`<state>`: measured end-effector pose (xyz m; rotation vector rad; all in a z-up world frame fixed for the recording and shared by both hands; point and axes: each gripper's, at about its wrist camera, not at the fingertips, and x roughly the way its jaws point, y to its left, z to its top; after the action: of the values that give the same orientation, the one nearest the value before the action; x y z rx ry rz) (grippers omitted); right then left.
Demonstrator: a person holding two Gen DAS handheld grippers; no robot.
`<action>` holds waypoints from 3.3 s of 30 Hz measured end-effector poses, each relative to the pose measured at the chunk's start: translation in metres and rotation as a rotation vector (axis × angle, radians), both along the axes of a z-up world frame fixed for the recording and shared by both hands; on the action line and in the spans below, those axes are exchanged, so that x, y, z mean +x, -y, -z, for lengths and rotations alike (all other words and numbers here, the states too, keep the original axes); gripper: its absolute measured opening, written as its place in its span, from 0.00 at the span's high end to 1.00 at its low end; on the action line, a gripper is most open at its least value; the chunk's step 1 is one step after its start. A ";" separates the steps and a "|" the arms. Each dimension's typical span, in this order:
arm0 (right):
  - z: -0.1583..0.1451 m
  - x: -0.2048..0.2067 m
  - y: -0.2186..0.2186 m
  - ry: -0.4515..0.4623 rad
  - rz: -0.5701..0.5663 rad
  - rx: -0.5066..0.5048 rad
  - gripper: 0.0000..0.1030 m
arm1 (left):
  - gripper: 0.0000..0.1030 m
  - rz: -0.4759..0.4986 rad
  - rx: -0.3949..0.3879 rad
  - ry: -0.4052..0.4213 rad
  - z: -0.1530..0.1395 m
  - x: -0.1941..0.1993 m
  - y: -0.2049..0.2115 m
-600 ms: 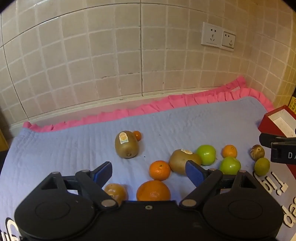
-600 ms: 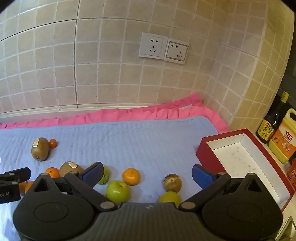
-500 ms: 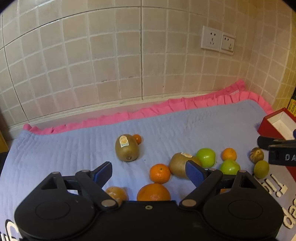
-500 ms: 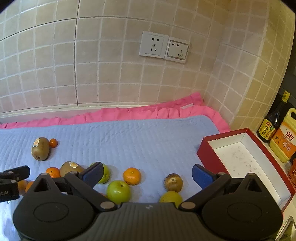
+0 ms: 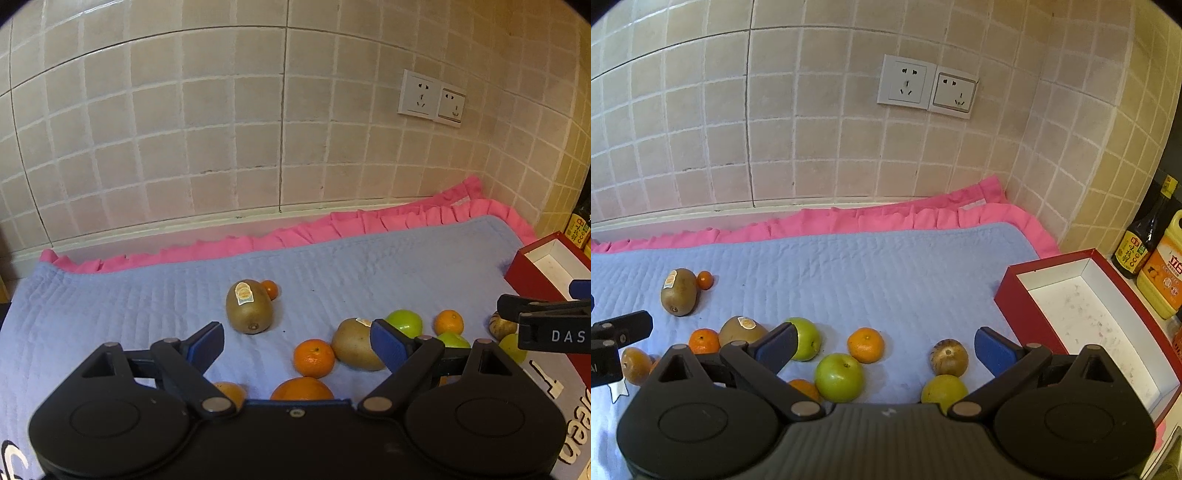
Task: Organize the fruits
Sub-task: 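Move both tools toward the fruit on the blue mat, then grasp the kiwi with the left tool while the right tool grasps a green apple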
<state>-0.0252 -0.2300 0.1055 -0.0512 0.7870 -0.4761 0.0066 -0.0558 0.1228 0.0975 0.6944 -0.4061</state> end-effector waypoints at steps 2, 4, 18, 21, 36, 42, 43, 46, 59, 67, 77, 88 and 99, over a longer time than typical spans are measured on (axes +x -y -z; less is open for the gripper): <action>-0.001 0.000 -0.001 -0.003 -0.001 -0.002 0.00 | 0.01 -0.001 -0.002 -0.001 0.001 0.000 -0.002; -0.002 0.001 0.000 -0.004 -0.002 -0.003 0.00 | 0.01 -0.006 0.001 -0.002 0.001 0.001 -0.003; 0.002 0.001 0.004 0.009 0.006 0.025 0.00 | 0.01 -0.028 0.017 0.008 0.005 0.007 -0.010; 0.004 0.002 0.006 0.005 0.008 0.035 0.00 | 0.01 -0.042 0.022 0.010 0.006 0.013 -0.017; 0.002 -0.020 0.060 0.076 0.052 0.112 0.05 | 0.01 -0.034 -0.007 -0.061 0.012 0.085 -0.045; 0.023 0.000 0.044 -0.045 -0.016 0.163 0.13 | 0.01 -0.022 -0.032 -0.135 0.032 0.112 -0.033; 0.026 0.005 0.040 -0.062 -0.027 0.164 0.13 | 0.01 -0.024 -0.025 -0.137 0.034 0.116 -0.030; 0.035 0.017 0.032 -0.092 -0.040 0.205 0.18 | 0.02 -0.021 -0.026 -0.160 0.042 0.127 -0.025; 0.077 0.082 0.005 -0.171 -0.144 0.271 0.43 | 0.27 -0.027 -0.044 -0.274 0.077 0.169 -0.013; 0.096 0.114 0.018 -0.216 -0.118 0.410 0.50 | 0.40 -0.014 -0.082 -0.317 0.090 0.182 -0.011; 0.112 0.136 0.029 -0.254 -0.064 0.530 0.47 | 0.38 -0.023 -0.082 -0.348 0.104 0.187 -0.004; 0.116 0.133 0.028 -0.243 -0.060 0.511 0.50 | 0.39 -0.021 -0.016 -0.298 0.102 0.179 0.003; 0.089 0.104 0.031 -0.138 -0.061 0.502 0.50 | 0.40 -0.026 0.013 -0.235 0.075 0.150 0.003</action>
<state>0.0784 -0.2607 0.0169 0.3604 1.0185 -0.2081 0.1569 -0.0587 0.0480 0.0532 0.9289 -0.3913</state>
